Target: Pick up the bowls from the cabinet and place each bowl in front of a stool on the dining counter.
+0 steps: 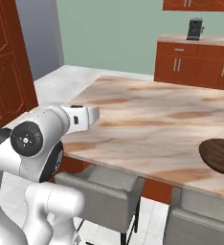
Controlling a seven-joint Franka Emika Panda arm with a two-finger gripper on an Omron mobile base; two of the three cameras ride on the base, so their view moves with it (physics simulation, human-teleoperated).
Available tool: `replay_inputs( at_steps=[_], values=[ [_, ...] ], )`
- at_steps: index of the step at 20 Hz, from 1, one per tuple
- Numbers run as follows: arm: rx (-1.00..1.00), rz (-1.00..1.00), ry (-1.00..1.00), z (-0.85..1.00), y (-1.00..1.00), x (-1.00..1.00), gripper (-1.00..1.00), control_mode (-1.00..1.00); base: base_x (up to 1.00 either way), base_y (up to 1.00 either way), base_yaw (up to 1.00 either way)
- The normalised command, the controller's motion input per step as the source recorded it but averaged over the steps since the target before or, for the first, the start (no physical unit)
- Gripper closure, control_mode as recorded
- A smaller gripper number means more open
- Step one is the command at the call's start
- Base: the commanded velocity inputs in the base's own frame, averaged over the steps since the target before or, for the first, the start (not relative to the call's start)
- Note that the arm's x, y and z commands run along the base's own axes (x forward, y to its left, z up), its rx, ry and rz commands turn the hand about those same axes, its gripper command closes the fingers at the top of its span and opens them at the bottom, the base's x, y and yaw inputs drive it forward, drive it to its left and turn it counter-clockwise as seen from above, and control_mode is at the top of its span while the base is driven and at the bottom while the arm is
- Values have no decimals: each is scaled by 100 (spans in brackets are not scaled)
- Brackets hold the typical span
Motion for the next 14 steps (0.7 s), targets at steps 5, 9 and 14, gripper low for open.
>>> replay_inputs(
  at_steps=[5,9,14],
  values=[
    [0,0,0,0,0,0,-100,100,8,100,0],
    [0,0,0,0,0,0,-100,100,31,100,0],
    [0,0,0,0,0,0,-100,100,43,100,0]
  ],
)
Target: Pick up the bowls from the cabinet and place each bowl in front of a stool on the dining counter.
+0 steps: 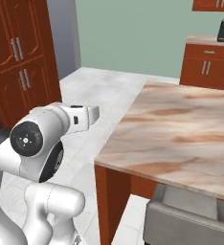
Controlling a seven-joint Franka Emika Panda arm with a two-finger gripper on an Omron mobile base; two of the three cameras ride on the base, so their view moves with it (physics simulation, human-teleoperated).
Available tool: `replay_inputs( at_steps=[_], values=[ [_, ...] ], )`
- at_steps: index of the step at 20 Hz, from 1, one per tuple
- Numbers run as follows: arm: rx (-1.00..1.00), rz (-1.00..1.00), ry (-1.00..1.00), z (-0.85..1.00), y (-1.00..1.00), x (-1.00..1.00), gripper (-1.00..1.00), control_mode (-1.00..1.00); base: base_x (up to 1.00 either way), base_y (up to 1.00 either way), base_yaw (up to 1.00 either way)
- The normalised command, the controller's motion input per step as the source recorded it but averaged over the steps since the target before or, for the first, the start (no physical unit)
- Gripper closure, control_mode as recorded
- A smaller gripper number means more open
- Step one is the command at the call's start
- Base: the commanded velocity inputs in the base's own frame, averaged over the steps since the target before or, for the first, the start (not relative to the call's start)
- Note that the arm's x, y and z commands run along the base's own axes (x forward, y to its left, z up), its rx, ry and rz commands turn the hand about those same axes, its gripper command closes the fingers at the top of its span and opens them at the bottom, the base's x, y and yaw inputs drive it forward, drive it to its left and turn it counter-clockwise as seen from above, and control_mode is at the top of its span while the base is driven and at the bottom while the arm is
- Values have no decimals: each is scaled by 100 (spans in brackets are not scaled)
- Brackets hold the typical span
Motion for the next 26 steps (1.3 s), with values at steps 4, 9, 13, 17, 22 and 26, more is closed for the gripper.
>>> replay_inputs(
  at_steps=[4,9,13,17,22,26],
  values=[
    [0,0,0,0,0,0,-100,100,77,100,-5],
    [0,0,0,0,0,0,-100,100,100,99,-31],
    [0,0,0,0,0,0,-100,100,100,74,-29],
    [0,0,0,0,0,0,-100,100,100,64,-25],
    [0,0,0,0,0,0,-100,100,100,53,-30],
    [0,0,0,0,0,0,-100,100,100,37,-45]
  ],
)
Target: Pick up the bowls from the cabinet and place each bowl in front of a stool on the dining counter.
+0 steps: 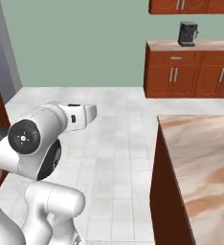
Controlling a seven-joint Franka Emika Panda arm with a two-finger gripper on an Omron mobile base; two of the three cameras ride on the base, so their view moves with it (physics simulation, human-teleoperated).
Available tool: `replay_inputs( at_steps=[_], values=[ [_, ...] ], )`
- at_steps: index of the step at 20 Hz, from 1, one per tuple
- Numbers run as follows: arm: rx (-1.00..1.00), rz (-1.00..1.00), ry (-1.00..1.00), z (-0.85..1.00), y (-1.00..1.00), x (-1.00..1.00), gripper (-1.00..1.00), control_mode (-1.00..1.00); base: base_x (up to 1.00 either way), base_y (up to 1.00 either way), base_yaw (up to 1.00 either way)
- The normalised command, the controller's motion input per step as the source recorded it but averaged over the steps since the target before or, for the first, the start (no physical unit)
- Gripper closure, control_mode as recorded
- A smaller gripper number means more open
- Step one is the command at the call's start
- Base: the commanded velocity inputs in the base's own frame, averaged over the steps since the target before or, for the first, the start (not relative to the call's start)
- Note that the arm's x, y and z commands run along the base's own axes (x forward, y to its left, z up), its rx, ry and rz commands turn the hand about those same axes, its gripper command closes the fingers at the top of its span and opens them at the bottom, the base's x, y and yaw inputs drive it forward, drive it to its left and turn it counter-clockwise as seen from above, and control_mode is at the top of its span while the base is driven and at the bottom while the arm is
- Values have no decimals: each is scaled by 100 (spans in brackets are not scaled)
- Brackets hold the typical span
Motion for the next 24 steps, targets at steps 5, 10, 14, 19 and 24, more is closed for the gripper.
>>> replay_inputs(
  at_steps=[5,10,14,19,24],
  values=[
    [0,0,0,0,0,0,-100,100,100,41,-60],
    [0,0,0,0,0,0,-100,100,100,89,-62],
    [0,0,0,0,0,0,-100,100,100,100,-54],
    [0,0,0,0,0,0,-100,100,100,100,-52],
    [0,0,0,0,0,0,-100,100,100,100,-55]
  ],
)
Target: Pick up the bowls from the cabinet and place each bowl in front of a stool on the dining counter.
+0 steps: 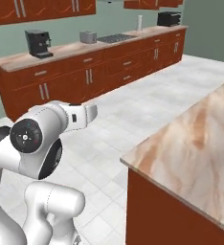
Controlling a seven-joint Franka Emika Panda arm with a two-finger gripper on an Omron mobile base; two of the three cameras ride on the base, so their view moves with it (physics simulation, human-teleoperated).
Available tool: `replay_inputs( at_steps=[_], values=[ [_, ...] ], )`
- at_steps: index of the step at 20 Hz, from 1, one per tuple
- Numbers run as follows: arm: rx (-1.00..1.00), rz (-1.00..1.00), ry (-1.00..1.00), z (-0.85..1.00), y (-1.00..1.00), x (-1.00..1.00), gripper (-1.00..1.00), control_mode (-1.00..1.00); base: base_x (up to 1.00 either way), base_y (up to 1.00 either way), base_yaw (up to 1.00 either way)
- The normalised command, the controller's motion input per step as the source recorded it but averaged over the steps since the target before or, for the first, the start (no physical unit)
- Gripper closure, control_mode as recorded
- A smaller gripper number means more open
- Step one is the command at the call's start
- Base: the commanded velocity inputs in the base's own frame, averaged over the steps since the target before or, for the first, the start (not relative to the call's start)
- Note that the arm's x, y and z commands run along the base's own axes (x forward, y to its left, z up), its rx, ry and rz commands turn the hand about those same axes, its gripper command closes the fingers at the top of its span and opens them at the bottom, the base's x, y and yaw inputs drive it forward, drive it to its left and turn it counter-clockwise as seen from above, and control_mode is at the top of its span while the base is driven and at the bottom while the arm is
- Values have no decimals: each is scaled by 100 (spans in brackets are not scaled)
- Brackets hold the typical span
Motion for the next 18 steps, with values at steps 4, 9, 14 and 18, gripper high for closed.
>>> replay_inputs(
  at_steps=[4,9,14,18],
  values=[
    [0,0,0,0,0,0,-100,100,100,100,-52],
    [0,0,0,0,0,0,-100,100,100,100,-45],
    [0,0,0,0,0,0,-100,100,100,100,-36],
    [0,0,0,0,0,0,-100,100,100,100,-32]
  ],
)
